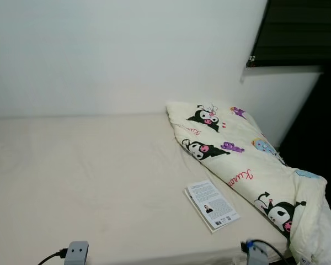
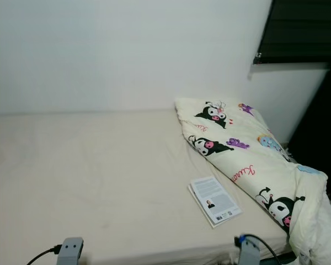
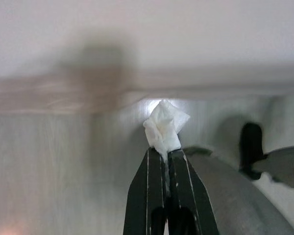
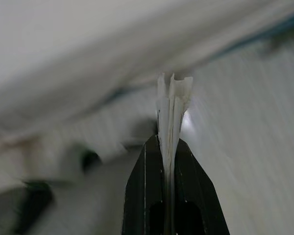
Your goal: Clean up the room
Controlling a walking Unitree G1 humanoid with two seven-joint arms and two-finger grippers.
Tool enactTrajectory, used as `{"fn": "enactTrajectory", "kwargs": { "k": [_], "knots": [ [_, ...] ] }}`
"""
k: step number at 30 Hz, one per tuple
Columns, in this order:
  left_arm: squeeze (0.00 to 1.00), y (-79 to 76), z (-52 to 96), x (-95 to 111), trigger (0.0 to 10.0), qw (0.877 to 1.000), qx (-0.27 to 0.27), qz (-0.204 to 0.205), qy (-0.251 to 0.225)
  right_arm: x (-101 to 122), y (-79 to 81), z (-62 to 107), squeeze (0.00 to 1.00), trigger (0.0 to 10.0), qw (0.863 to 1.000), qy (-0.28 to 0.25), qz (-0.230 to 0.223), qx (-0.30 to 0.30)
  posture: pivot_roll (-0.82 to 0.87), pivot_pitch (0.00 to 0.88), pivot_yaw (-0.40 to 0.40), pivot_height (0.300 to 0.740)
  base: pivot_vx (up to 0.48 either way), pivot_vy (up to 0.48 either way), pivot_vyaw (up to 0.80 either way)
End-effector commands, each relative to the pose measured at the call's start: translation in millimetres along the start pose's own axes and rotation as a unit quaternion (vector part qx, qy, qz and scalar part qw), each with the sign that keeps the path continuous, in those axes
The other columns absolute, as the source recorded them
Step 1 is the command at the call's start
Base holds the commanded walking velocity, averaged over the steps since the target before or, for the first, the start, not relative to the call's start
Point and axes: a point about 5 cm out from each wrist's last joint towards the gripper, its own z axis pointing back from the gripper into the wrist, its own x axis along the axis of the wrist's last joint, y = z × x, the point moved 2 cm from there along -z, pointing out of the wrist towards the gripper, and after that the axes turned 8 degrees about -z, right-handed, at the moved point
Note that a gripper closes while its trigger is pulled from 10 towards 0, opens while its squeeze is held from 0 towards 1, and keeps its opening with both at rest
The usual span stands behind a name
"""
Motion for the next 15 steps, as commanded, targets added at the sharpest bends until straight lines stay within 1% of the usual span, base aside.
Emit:
{"fn": "enactTrajectory", "kwargs": {
  "k": [1, 4, 9, 10, 14, 15],
  "knots": [
    [0.0, -1.2, 1.5, -11.6, 10.0, 1.0, -0.003, -0.007, 0.021, 3.5, 7.4, -2.0, 0.0, 10.0, 1.0, -0.002, 0.023, 0.007, 0.07, 0.0, -0.068, 0.735, -0.398, 0.0, 0.8],
    [0.0, -1.1, 1.7, -12.2, 10.0, 1.0, -0.003, -0.005, 0.019, 0.4, 5.7, -1.4, 0.0, 10.0, 1.0, 0.002, 0.029, 0.005, 0.08, 0.0, -0.073, 0.735, -0.322, 0.0, 0.8],
    [0.0, 0.2, 2.6, -15.5, 10.0, 0.999, -0.005, -0.039, 0.022, -4.0, 3.1, -0.4, 0.0, 10.0, 0.999, 0.007, 0.043, 0.001, 0.08, 0.0, -0.067, 0.735, 0.0, 0.0, 0.8],
    [0.0, 0.5, 2.9, -16.3, 10.0, 0.999, -0.006, -0.049, 0.022, -4.3, 2.9, -0.3, 0.0, 10.0, 0.998, 0.008, 0.057, 0.001, 0.08, 0.0, -0.066, 0.735, 0.0, 0.0, 0.8],
    [0.0, 0.9, 3.1, -17.0, 10.0, 0.998, -0.006, -0.051, 0.022, -4.5, 2.9, -0.3, 0.0, 10.0, 0.998, 0.009, 0.062, 0.0, 0.08, 0.0, -0.065, 0.735, 0.0, 0.0, 0.8],
    [0.0, 2.7, 3.7, -20.3, 10.0, 0.999, -0.005, -0.044, 0.031, -5.3, 3.5, -0.4, 0.0, 10.0, 0.998, 0.011, 0.061, 0.001, 0.09, 0.0, -0.063, 0.735, 0.0, 0.0, 0.8]
  ]
}}
